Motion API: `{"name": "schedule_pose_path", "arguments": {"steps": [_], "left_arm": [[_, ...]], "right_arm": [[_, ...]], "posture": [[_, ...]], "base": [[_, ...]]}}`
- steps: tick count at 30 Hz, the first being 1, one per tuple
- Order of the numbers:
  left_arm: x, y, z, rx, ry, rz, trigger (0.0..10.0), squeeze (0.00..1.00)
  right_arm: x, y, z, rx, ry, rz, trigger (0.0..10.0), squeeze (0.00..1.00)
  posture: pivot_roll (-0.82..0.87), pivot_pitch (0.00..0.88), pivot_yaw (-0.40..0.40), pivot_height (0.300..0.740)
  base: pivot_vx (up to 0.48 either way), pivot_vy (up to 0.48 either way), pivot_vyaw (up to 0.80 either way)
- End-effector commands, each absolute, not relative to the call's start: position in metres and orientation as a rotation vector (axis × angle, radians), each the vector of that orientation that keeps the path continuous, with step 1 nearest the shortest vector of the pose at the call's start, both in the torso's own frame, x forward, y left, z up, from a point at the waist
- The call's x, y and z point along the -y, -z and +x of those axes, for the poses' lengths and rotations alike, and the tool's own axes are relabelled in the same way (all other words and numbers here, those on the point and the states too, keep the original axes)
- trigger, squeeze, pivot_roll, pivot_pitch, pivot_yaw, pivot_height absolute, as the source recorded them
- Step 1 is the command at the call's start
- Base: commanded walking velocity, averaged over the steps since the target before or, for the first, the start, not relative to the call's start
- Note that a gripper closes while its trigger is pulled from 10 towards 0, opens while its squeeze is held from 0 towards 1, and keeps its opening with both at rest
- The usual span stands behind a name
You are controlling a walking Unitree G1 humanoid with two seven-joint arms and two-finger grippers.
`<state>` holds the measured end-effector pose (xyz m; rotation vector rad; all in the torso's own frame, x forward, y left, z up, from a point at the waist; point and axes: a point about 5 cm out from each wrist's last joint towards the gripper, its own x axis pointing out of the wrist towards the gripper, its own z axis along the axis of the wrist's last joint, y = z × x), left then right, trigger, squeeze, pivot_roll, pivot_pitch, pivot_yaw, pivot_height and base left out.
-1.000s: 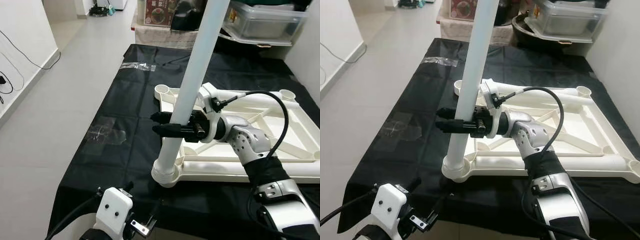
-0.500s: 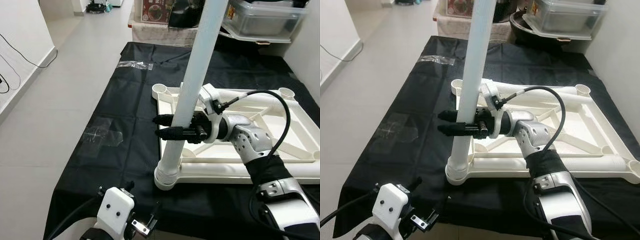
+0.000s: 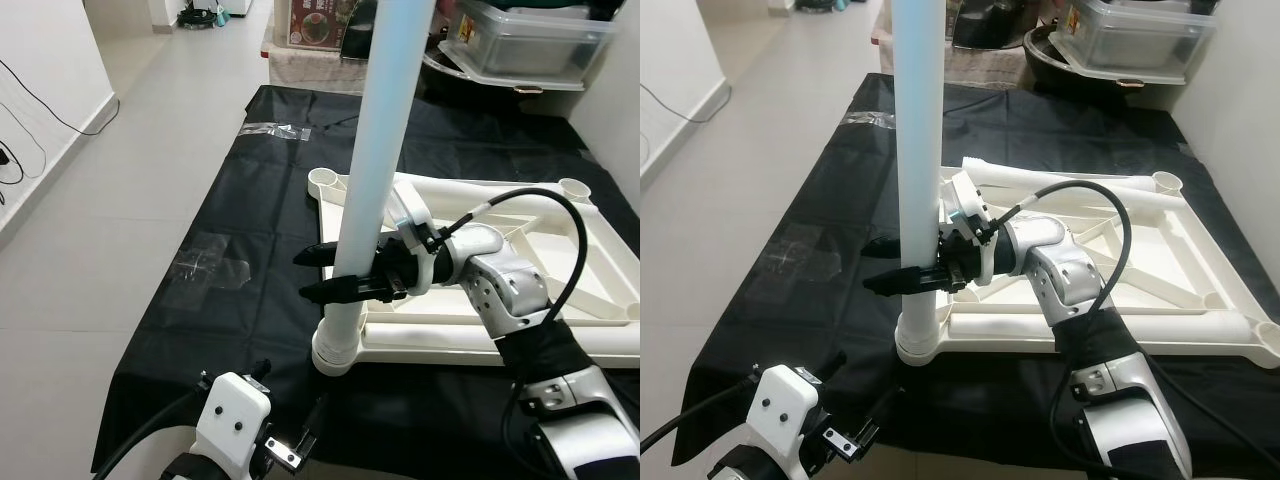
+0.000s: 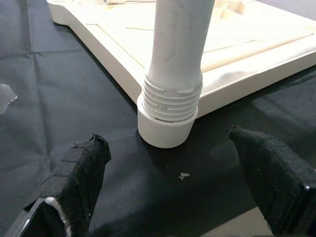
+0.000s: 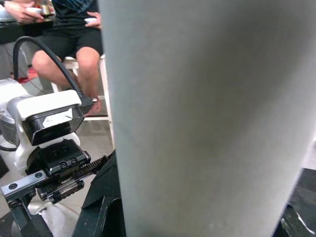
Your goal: Building children table
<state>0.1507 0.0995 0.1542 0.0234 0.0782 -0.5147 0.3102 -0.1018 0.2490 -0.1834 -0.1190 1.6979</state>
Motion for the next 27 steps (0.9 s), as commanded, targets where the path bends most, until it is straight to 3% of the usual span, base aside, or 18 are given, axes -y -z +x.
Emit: {"name": "schedule_pose_path", "arguments": {"steps": [1, 10, 21, 27], "left_arm": [[-0.100, -0.151, 0.150, -0.093, 0.520, 0.034, 10.0, 0.00], [-0.100, -0.150, 0.153, -0.087, 0.520, 0.041, 10.0, 0.00], [-0.100, -0.150, 0.156, -0.080, 0.519, 0.042, 10.0, 0.00], [-0.100, -0.151, 0.161, -0.070, 0.519, 0.045, 10.0, 0.00]], "right_arm": [[0.104, -0.223, 0.312, -0.012, -1.639, -0.197, 10.0, 0.00], [0.106, -0.201, 0.317, -0.069, -1.444, -0.145, 10.0, 0.00], [0.102, -0.205, 0.320, 0.005, -1.201, -0.116, 10.0, 0.00], [0.093, -0.206, 0.321, 0.006, -0.928, -0.068, 10.0, 0.00]], "posture": [[0.13, 0.197, -0.087, 0.740], [0.13, 0.191, -0.083, 0.740], [0.12, 0.188, -0.077, 0.740], [0.11, 0.188, -0.076, 0.740]], "base": [[0.000, 0.000, 0.00], [0.000, 0.000, 0.00], [0.000, 0.000, 0.00], [0.000, 0.000, 0.00]]}}
